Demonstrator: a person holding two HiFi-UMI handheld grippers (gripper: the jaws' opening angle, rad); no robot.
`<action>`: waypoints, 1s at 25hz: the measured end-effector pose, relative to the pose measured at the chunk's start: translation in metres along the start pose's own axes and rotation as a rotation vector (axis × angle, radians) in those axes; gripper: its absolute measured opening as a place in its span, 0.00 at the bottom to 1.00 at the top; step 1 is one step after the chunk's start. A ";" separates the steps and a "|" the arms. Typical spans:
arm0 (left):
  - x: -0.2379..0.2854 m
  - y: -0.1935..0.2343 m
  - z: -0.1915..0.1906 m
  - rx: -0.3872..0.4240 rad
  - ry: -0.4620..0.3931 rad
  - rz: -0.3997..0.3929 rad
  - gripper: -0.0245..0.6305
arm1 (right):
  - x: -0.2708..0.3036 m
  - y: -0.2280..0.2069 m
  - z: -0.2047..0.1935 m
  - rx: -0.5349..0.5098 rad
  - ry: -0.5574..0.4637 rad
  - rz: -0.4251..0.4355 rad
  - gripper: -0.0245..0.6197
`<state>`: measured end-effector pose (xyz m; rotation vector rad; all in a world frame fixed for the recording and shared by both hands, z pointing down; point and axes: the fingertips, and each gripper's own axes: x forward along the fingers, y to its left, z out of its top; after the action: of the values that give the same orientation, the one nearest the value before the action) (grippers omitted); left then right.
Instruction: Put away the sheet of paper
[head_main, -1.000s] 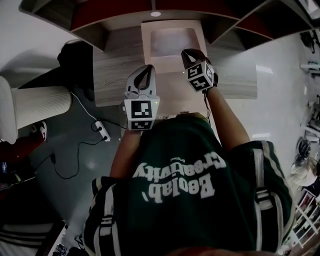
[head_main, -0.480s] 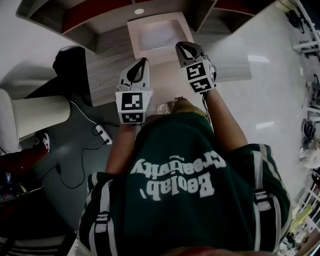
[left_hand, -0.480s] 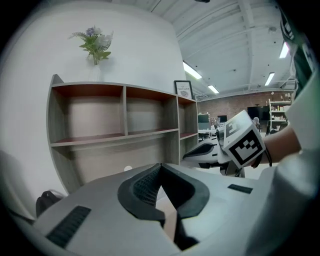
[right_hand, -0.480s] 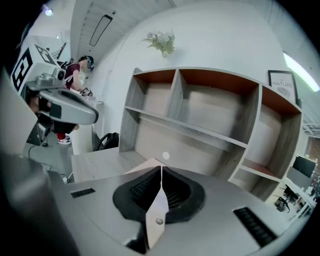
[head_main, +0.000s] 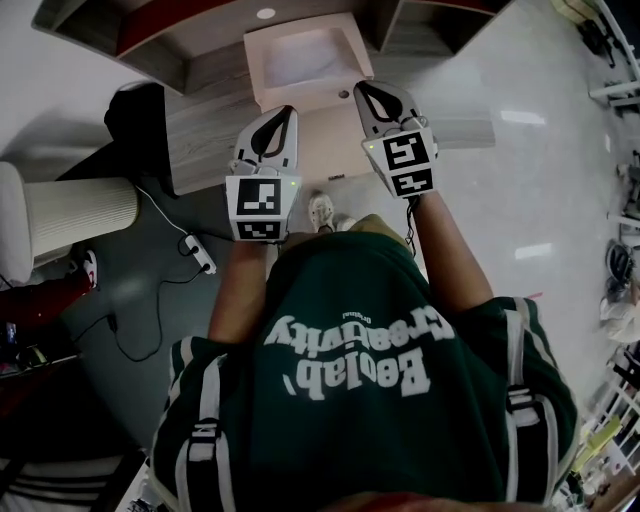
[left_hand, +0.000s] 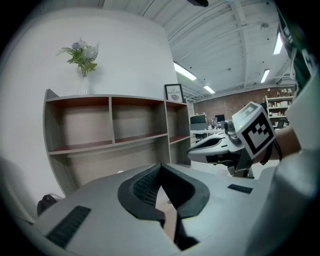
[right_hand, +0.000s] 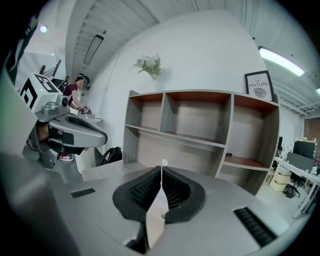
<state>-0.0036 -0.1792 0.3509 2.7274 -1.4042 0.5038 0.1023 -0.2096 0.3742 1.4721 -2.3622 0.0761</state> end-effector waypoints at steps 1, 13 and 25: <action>-0.003 -0.007 0.002 0.001 0.001 0.006 0.06 | -0.009 -0.001 -0.001 0.010 -0.006 0.005 0.09; -0.046 -0.070 0.020 0.099 -0.057 0.123 0.06 | -0.099 0.005 -0.012 0.023 -0.118 0.040 0.09; -0.069 -0.081 0.024 0.076 -0.091 0.149 0.06 | -0.123 0.021 -0.004 0.053 -0.175 0.082 0.09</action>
<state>0.0301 -0.0815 0.3174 2.7500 -1.6523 0.4538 0.1337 -0.0930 0.3407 1.4587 -2.5791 0.0314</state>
